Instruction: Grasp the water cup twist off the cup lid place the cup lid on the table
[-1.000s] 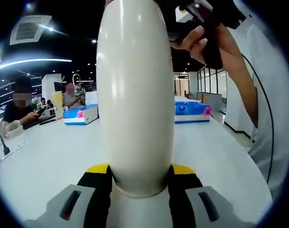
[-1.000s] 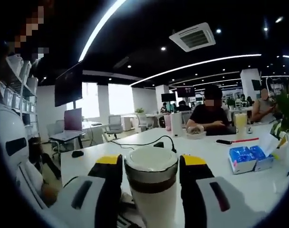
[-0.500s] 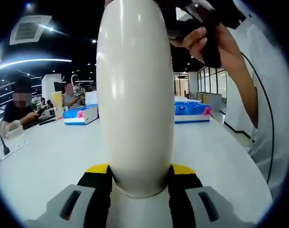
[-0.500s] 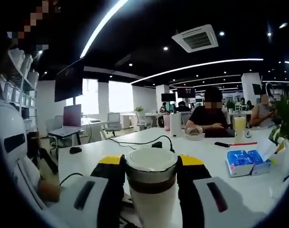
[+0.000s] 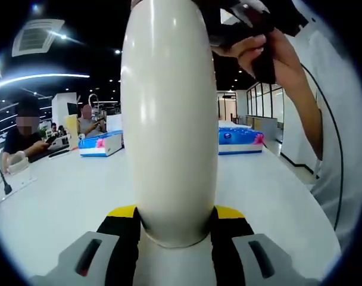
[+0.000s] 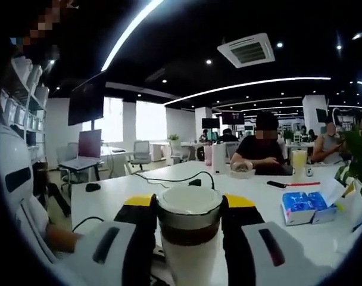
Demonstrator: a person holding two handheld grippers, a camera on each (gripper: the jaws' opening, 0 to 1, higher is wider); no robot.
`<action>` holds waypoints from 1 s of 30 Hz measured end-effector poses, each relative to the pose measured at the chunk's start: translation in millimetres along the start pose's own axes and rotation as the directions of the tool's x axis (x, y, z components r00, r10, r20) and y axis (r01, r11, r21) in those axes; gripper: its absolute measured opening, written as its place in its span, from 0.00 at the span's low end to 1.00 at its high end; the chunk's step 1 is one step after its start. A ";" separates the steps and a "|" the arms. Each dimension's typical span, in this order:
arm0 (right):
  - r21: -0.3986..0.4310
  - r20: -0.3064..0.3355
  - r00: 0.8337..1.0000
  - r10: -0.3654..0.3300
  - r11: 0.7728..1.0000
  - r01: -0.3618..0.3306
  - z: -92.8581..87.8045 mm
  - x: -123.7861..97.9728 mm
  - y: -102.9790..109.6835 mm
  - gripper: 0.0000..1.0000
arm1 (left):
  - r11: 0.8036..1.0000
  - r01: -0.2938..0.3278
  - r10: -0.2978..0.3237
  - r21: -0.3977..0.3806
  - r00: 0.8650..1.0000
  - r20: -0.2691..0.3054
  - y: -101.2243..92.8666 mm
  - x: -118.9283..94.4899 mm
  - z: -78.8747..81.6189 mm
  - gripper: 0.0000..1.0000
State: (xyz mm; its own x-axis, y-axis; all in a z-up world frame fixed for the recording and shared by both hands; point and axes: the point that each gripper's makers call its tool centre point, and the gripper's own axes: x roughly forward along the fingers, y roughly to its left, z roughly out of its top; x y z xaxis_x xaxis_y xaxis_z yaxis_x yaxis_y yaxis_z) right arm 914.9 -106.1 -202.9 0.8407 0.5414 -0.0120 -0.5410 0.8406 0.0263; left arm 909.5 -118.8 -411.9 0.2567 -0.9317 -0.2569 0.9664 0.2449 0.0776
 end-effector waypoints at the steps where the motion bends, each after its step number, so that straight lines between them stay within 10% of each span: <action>1: 0.000 0.003 1.000 0.001 1.000 -0.001 1.1 -0.2 0.1 0.45 | 1.000 0.000 0.000 0.001 1.000 0.000 -0.1 0.1 0.0 0.48; 30: 0.043 0.126 0.989 -0.078 0.996 0.074 32.3 -18.3 -31.2 0.45 | 1.000 0.002 -0.002 0.001 1.000 -0.001 -0.7 -0.3 0.1 0.48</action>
State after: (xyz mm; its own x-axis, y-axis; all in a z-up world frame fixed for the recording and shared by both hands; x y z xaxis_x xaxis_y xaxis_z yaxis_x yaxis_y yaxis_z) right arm 917.1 -142.8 -171.2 0.8768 0.4675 0.1124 -0.4762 0.8767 0.0678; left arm 908.7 -118.8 -411.8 0.2545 -0.9321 -0.2579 0.9670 0.2425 0.0779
